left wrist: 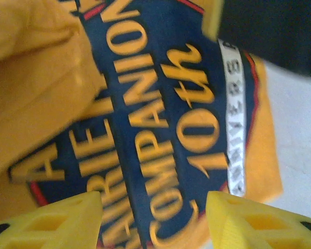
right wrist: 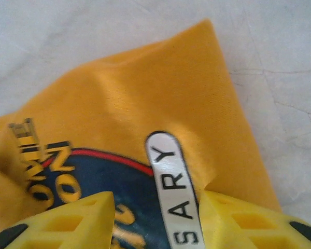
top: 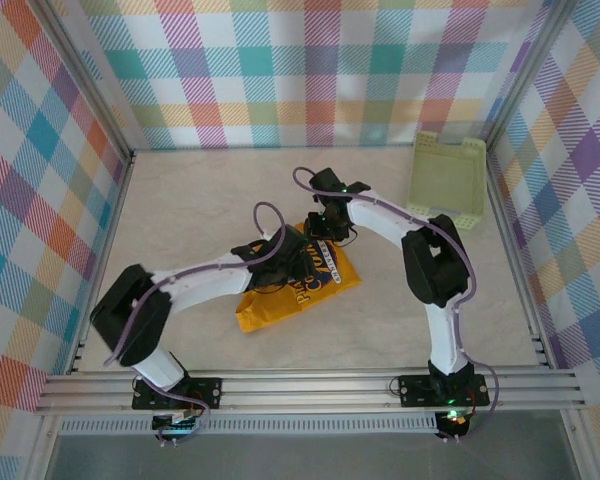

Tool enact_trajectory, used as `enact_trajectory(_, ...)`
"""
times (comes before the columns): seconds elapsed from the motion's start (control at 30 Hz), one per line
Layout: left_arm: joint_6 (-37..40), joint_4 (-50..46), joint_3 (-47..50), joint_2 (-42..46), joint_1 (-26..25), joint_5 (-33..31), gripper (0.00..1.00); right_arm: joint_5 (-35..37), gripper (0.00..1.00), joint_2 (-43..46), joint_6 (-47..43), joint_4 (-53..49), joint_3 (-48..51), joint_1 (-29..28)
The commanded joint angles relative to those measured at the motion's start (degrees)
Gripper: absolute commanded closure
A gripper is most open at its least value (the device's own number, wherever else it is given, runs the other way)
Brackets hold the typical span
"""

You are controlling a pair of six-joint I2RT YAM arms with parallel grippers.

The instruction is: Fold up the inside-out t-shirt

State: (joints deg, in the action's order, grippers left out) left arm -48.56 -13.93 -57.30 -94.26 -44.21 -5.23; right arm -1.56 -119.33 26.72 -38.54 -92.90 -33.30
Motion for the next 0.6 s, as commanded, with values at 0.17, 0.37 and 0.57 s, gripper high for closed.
enact_trajectory(0.17, 3.8, 1.1, -1.9, -7.3, 13.9, 2.4, 0.44, 4.7, 0.56, 5.1, 6.5, 1.6, 15.5, 1.4)
enact_trajectory(0.37, 8.0, -3.9, -7.0, -7.2, 20.3, 2.9, 0.43, 4.1, 0.59, 13.1, 10.6, 5.9, 29.2, -3.5)
enact_trajectory(0.57, 10.1, -6.9, -10.6, -7.6, 25.2, 1.8, 0.42, 3.7, 0.60, 17.8, 16.8, 5.6, 33.7, -14.0)
